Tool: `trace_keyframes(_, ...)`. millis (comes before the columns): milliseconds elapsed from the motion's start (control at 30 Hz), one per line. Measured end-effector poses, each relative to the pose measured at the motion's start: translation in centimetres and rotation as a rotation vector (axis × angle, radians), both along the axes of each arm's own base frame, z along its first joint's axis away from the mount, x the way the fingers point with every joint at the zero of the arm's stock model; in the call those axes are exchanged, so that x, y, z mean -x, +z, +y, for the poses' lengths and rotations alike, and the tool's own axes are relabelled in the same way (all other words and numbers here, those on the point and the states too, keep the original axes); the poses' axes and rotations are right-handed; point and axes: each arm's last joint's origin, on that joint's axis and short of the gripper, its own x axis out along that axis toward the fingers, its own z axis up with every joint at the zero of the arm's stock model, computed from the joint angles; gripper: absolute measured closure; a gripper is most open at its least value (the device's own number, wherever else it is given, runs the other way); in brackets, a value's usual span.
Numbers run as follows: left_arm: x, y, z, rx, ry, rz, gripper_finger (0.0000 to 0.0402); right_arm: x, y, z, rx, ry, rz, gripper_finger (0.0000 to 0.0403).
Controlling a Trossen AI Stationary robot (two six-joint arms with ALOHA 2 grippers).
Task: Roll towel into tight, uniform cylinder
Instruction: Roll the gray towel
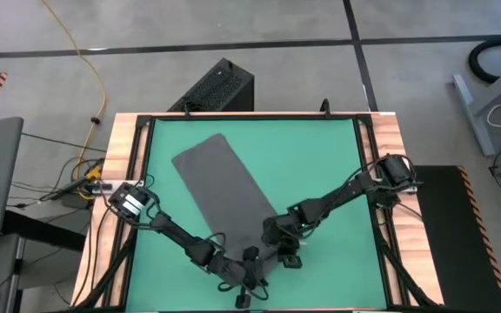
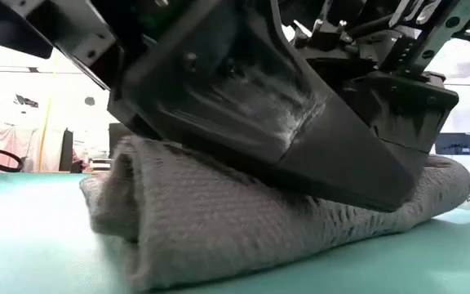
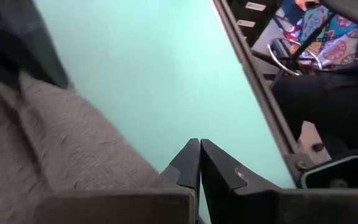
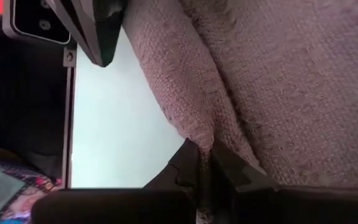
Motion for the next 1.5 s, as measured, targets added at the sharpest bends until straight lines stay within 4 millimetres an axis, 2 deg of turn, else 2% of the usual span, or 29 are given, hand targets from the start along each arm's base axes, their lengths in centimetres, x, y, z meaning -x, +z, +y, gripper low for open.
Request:
trace_keyframes(167, -0.2, -0.1, 0.4, -0.014, 0.001, -0.004, 0.0401, 0.1, -0.1, -0.4, -0.01, 0.005, 0.025, 0.036)
trace_keyframes(300, -0.1, -0.3, 0.5, -0.026, -0.019, 0.005, 0.0401, 0.0, -0.1, -0.6, -0.009, 0.006, 0.017, 0.034)
trace_keyframes(667, 3.8, -3.2, 3.1, 0.162, 0.07, -0.131, 0.0401, -0.2, -0.1, -2.0, -0.033, 0.024, 0.028, 0.0211)
trace_keyframes(833, 4.4, -3.8, 3.5, 0.18, 0.093, -0.1, 0.0402, -0.5, 0.0, -3.1, -0.094, -0.01, 0.064, 0.0174)
trace_keyframes(1067, 4.5, -4.1, 3.6, 0.172, 0.108, -0.057, 0.0402, -0.8, 0.4, -4.6, -0.095, -0.058, 0.059, 0.0169)
trace_keyframes(1300, 4.6, -4.5, 3.7, 0.162, 0.129, -0.015, 0.0401, 0.1, 4.0, -5.7, -0.035, -0.114, -0.033, 0.017)
trace_keyframes(1400, 4.6, -4.6, 3.7, 0.174, 0.138, -0.005, 0.0401, 1.4, 5.3, -5.4, 0.041, -0.054, -0.053, 0.017)
trace_keyframes(1500, 4.7, -4.6, 3.6, 0.177, 0.137, -0.004, 0.0401, 2.7, 5.3, -3.7, 0.184, 0.052, -0.076, 0.017)
